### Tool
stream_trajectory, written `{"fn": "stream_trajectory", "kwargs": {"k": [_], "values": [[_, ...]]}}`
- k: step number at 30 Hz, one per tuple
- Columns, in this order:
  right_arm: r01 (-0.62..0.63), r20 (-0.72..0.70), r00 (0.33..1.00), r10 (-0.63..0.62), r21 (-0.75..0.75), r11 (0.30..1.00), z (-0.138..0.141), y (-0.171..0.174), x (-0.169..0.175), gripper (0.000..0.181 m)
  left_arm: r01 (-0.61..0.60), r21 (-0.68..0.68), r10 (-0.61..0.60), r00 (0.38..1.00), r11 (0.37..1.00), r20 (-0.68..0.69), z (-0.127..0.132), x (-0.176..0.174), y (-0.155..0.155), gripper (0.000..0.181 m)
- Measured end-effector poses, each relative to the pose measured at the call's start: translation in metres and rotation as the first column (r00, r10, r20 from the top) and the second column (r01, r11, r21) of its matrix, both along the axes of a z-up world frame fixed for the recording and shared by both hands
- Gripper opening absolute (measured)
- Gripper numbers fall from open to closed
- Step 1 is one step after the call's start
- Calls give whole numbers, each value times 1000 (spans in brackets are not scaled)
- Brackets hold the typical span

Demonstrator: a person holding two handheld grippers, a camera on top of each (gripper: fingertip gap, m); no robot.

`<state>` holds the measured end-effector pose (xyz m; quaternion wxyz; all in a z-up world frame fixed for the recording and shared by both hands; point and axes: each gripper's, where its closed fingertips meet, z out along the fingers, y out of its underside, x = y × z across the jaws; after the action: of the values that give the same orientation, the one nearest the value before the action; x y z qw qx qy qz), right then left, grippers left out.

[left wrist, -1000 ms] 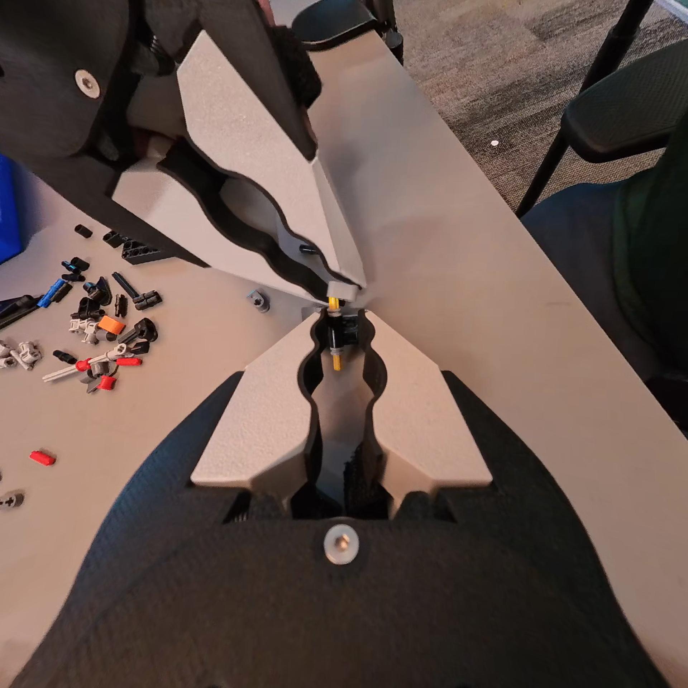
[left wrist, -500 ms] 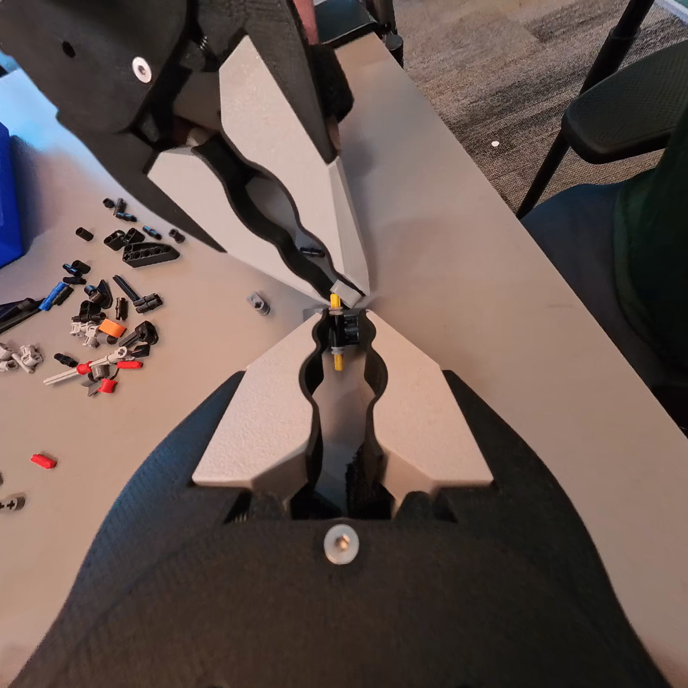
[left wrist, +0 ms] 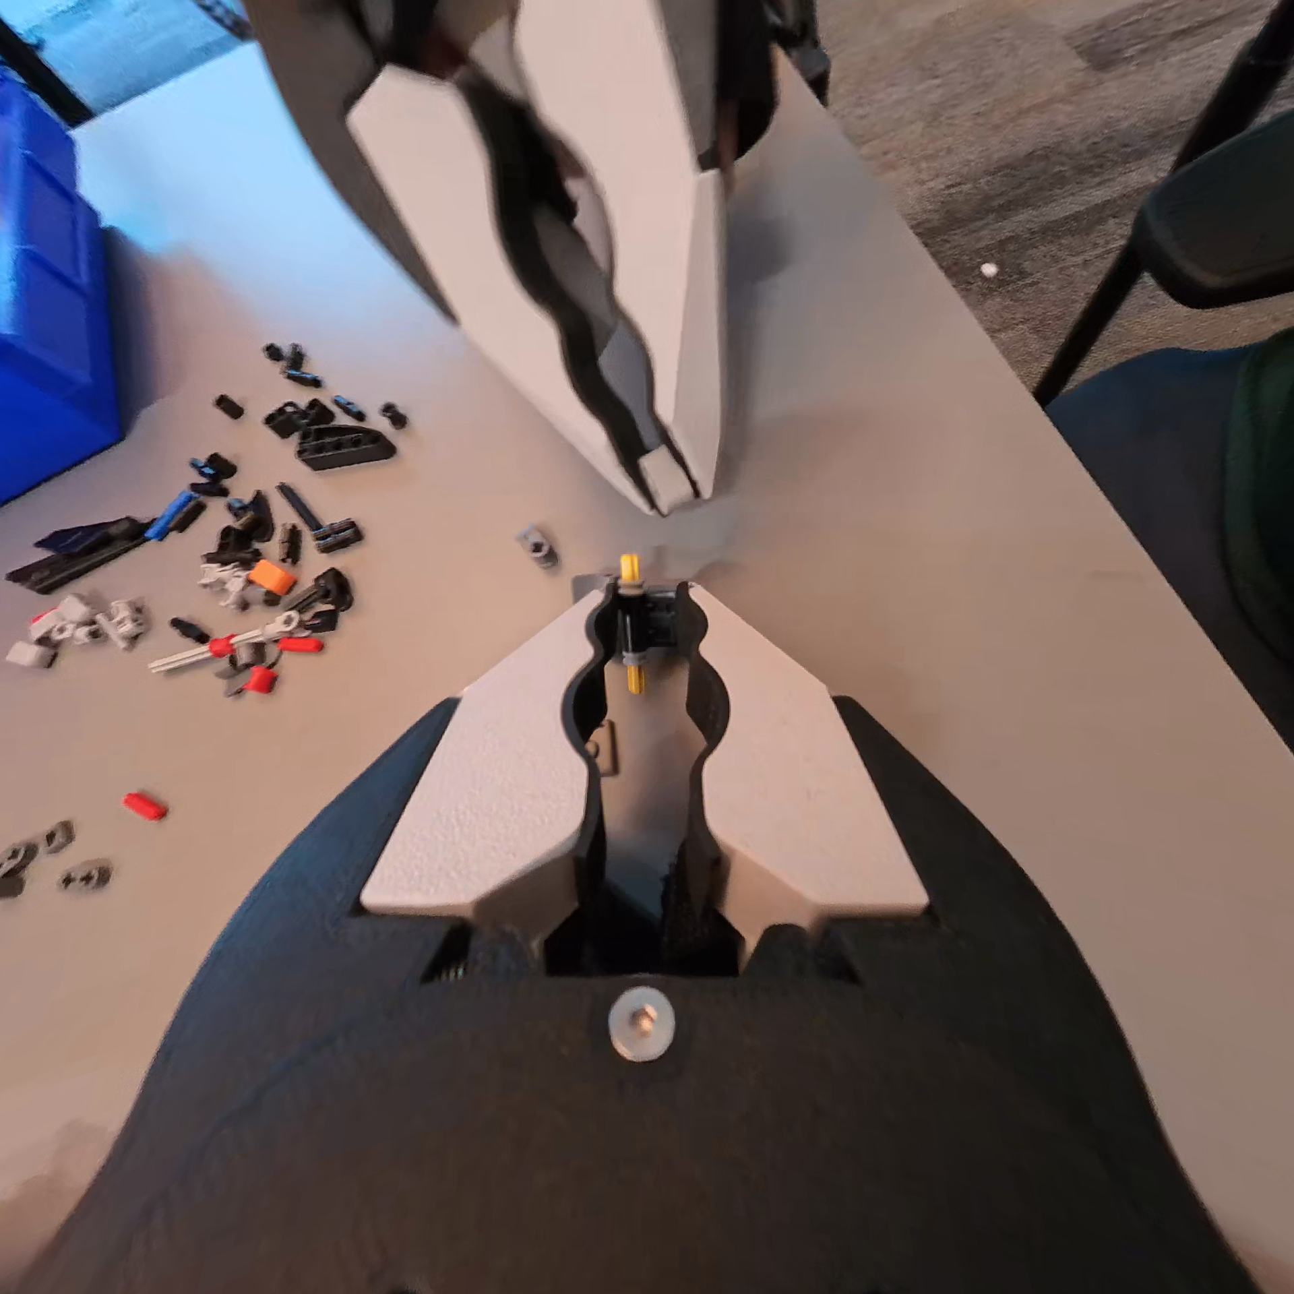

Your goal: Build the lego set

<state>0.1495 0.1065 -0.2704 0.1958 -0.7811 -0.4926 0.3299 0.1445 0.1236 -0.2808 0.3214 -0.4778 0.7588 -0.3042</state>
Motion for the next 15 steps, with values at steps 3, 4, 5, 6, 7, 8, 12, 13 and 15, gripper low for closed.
{"fn": "stream_trajectory", "kwargs": {"k": [3,4,5,6,7,8,12,13,15], "values": [[8,27,1000,-12,113,994,9,5,1,8,-10,-54,13,998,998,55,13,1,1,20],[4,47,999,-11,145,989,11,6,2,8,-10,-75,16,997,997,75,19,1,1,19],[-4,61,998,-8,185,983,13,7,2,8,-5,-105,15,995,995,95,25,1,0,19],[-15,74,997,-2,229,973,16,8,1,8,4,-139,13,993,990,115,31,1,-2,19],[-27,93,996,3,262,965,18,9,0,8,14,-176,10,991,984,135,37,2,-4,17],[-41,112,994,9,287,957,20,9,-2,8,26,-216,7,988,976,151,42,3,-7,16],[-125,209,977,40,410,904,26,11,-8,8,64,-358,10,979,932,203,56,2,-11,13],[-145,226,973,47,439,887,29,12,-10,8,68,-390,17,978,918,210,59,2,-11,11],[-168,273,961,33,488,856,32,17,-9,8,51,-414,36,979,909,200,59,2,-7,12]]}}
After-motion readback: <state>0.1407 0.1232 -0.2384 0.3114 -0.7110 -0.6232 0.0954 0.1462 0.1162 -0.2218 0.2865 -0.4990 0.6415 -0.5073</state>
